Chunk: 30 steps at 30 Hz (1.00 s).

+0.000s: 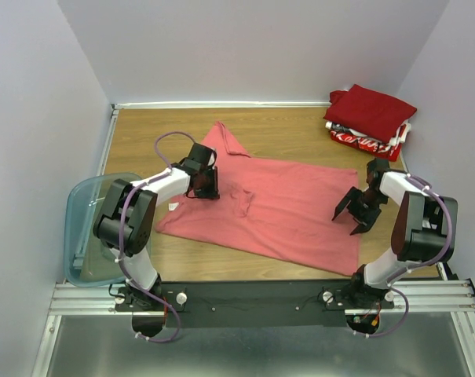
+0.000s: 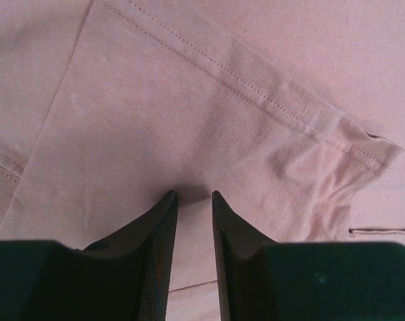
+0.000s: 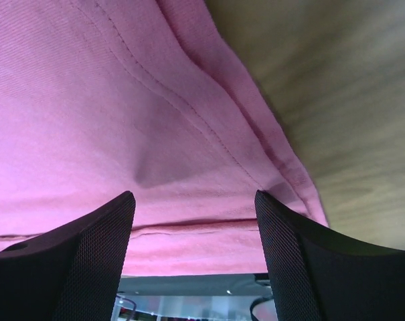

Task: Fold and stack the t-shirts
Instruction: Fold the tshirt

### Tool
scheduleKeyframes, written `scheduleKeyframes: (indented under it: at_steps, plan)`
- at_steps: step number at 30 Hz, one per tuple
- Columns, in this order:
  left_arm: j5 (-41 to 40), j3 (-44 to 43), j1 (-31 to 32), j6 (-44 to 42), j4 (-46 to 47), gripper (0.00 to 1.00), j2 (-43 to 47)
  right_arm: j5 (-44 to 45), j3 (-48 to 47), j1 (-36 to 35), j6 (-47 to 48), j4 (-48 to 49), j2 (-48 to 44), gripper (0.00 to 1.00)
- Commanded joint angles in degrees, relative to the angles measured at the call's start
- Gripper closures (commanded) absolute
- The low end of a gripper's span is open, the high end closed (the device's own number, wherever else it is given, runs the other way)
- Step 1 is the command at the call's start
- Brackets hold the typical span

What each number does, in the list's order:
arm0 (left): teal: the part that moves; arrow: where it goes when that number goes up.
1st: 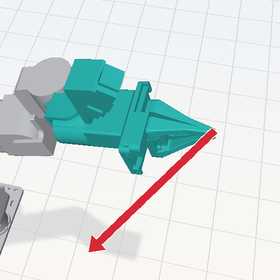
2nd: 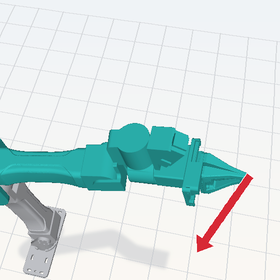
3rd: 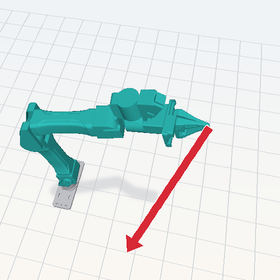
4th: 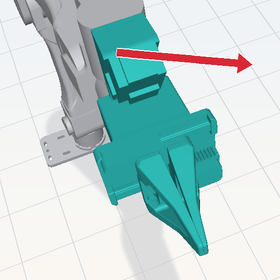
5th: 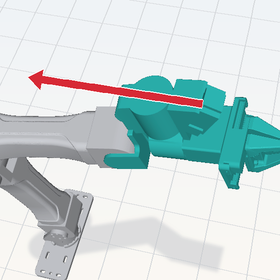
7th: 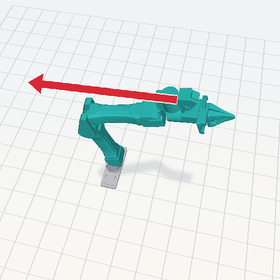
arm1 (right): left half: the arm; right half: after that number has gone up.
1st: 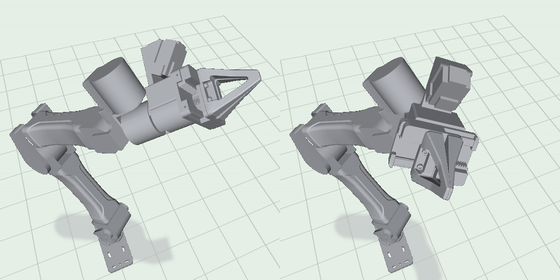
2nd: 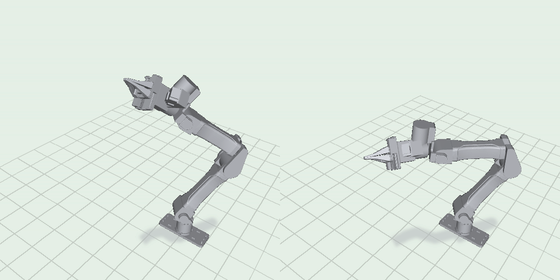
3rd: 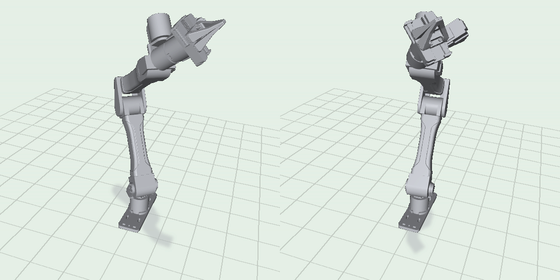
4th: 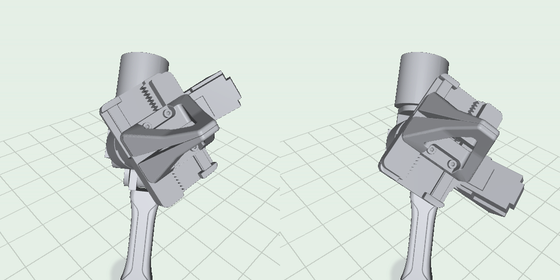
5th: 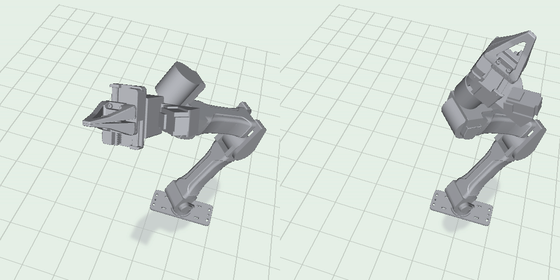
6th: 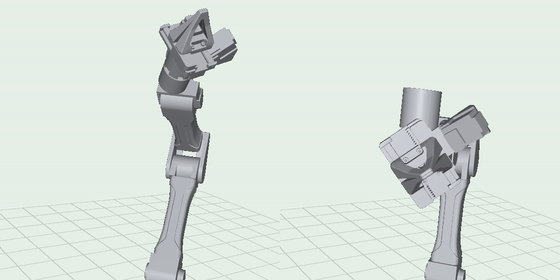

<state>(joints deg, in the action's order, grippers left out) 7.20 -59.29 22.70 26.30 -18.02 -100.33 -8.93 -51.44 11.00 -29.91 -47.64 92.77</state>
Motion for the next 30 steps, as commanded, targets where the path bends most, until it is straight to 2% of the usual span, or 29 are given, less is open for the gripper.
scheduleKeyframes:
  at_steps: [1, 6, 14, 23, 30]
  plan:
    - [-0.5, 2.4, 1.2, 1.6, -3.4, 0.65, 2.0, 6.4, 2.6, 0.1, -0.2, -3.7, -0.6, 0.20]
    - [-2.4, 0.0, 1.2, 1.3, -6.8, 0.64, 4.1, 5.4, -0.1, 0.1, -0.1, -5.1, -1.5, 0.20]
    - [-2.1, -18.0, 1.2, -0.5, -12.0, 0.56, 0.7, 7.6, -18.9, 0.5, 1.1, -10.9, 2.1, 0.20]
    - [-2.5, -40.1, 0.9, -2.9, -16.4, 0.55, -14.0, 12.1, -35.8, 1.8, 3.5, -8.6, 15.9, 0.23]
    - [-3.7, -54.2, -2.3, -1.6, -17.7, 0.55, -24.2, 11.8, -45.2, 2.0, 3.5, -4.7, 25.3, 0.34]
